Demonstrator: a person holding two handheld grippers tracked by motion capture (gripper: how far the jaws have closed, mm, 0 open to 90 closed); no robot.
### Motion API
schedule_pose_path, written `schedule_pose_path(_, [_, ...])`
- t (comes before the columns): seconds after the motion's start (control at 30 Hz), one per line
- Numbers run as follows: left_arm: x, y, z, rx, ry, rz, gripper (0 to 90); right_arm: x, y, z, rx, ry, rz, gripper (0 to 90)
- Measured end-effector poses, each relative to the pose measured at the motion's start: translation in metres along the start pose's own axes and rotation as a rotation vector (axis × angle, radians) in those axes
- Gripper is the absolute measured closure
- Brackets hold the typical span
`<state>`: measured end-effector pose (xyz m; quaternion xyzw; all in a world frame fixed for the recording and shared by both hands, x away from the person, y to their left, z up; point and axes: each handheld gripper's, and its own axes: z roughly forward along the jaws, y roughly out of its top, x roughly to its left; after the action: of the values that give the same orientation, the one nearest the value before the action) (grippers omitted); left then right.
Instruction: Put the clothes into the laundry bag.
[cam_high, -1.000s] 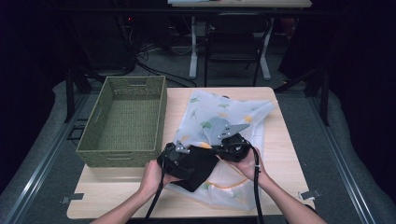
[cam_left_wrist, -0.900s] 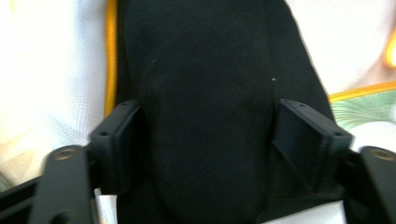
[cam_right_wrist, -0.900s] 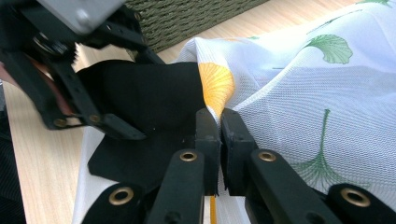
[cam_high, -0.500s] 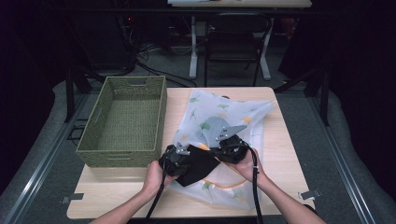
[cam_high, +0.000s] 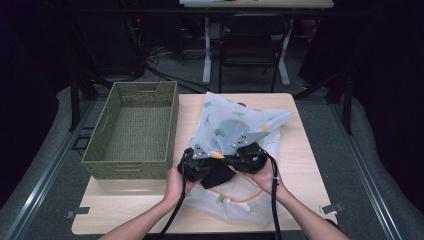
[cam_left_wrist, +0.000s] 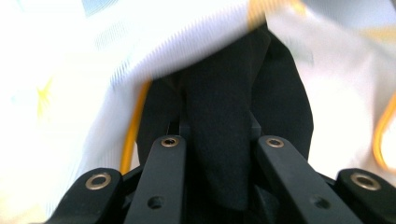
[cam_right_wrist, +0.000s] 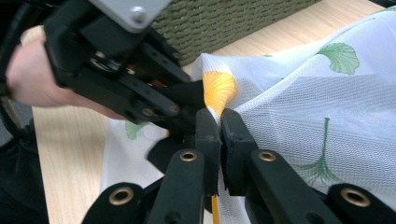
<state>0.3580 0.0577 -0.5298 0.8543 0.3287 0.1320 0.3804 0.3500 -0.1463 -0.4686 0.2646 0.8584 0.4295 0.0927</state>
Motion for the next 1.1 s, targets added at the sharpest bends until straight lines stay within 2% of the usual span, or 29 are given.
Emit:
schedule_pose_path(0.03, [0.0, 0.001, 0.002, -0.011, 0.003, -0.001, 79.6, 0.0, 0.001, 0.0, -0.001, 0.001, -0.003, 87.3])
schedule_pose_path(0.07, [-0.001, 0.002, 0.004, -0.034, 0.014, -0.016, 79.6, 0.001, 0.001, 0.0, -0.004, 0.001, 0.0, 87.2])
schedule_pose_path(0.13, [0.0, 0.006, 0.007, -0.045, 0.004, -0.051, 79.6, 0.001, 0.001, -0.001, -0.008, 0.004, 0.002, 87.3])
schedule_pose_path(0.17, [0.001, 0.008, 0.008, -0.062, 0.012, -0.064, 79.6, 0.001, 0.002, -0.001, -0.012, 0.007, 0.004, 87.3])
schedule_pose_path(0.2, [0.001, 0.01, 0.009, -0.07, 0.023, -0.055, 79.6, 0.001, 0.003, -0.001, -0.016, 0.009, 0.008, 87.3])
schedule_pose_path(0.23, [0.001, 0.01, 0.011, -0.088, 0.036, -0.064, 79.5, 0.002, 0.003, -0.001, -0.019, 0.011, 0.011, 87.3])
schedule_pose_path(0.27, [0.002, 0.009, 0.013, -0.071, 0.023, -0.066, 79.3, 0.002, 0.003, -0.002, -0.018, 0.012, 0.012, 87.2])
schedule_pose_path(0.33, [0.005, 0.003, 0.02, -0.05, 0.043, -0.038, 77.6, 0.002, 0.001, -0.001, -0.005, 0.004, 0.006, 87.2])
schedule_pose_path(0.4, [0.007, 0.001, 0.023, -0.042, 0.034, -0.04, 75.7, 0.001, -0.001, 0.0, 0.005, 0.0, 0.01, 87.2])
schedule_pose_path(0.43, [0.01, -0.003, 0.023, -0.021, 0.021, -0.047, 69.1, 0.0, -0.004, 0.002, 0.017, -0.003, 0.016, 87.2])
schedule_pose_path(0.47, [0.011, -0.003, 0.022, -0.011, 0.021, -0.036, 65.9, -0.001, -0.005, 0.002, 0.022, -0.003, 0.016, 87.2])
schedule_pose_path(0.57, [0.01, -0.004, 0.017, -0.005, 0.027, -0.021, 52.2, -0.003, -0.006, 0.003, 0.029, -0.006, 0.018, 87.2])
schedule_pose_path(0.6, [0.007, -0.005, 0.01, 0.008, 0.015, -0.013, 46.7, -0.003, -0.006, 0.003, 0.028, -0.009, 0.017, 87.2])
schedule_pose_path(0.63, [0.006, -0.006, 0.005, 0.013, 0.009, -0.001, 43.4, -0.004, -0.006, 0.002, 0.027, -0.01, 0.017, 87.2])
schedule_pose_path(0.67, [0.006, -0.006, 0.005, 0.013, 0.009, -0.001, 40.9, -0.004, -0.006, 0.002, 0.027, -0.01, 0.017, 87.2])
schedule_pose_path(0.7, [0.003, -0.008, -0.003, 0.017, 0.002, -0.004, 38.7, -0.004, -0.006, 0.001, 0.024, -0.014, 0.022, 87.2])
schedule_pose_path(0.8, [-0.002, -0.014, -0.013, 0.037, -0.002, 0.011, 35.2, -0.005, -0.006, 0.0, 0.025, -0.018, 0.021, 87.2])
schedule_pose_path(0.93, [-0.005, -0.02, -0.017, 0.05, 0.004, -0.002, 35.2, -0.005, -0.006, 0.0, 0.025, -0.021, 0.022, 87.2])
schedule_pose_path(1.0, [-0.004, -0.024, -0.008, 0.077, 0.022, -0.001, 39.1, -0.006, -0.006, 0.001, 0.028, -0.021, 0.023, 87.2])
schedule_pose_path(1.07, [-0.003, -0.026, -0.003, 0.082, 0.024, -0.012, 55.4, -0.005, -0.006, 0.001, 0.028, -0.022, 0.024, 87.2])
schedule_pose_path(1.1, [-0.001, -0.028, 0.006, 0.084, 0.016, -0.036, 64.0, -0.005, -0.006, 0.001, 0.028, -0.023, 0.024, 87.2])
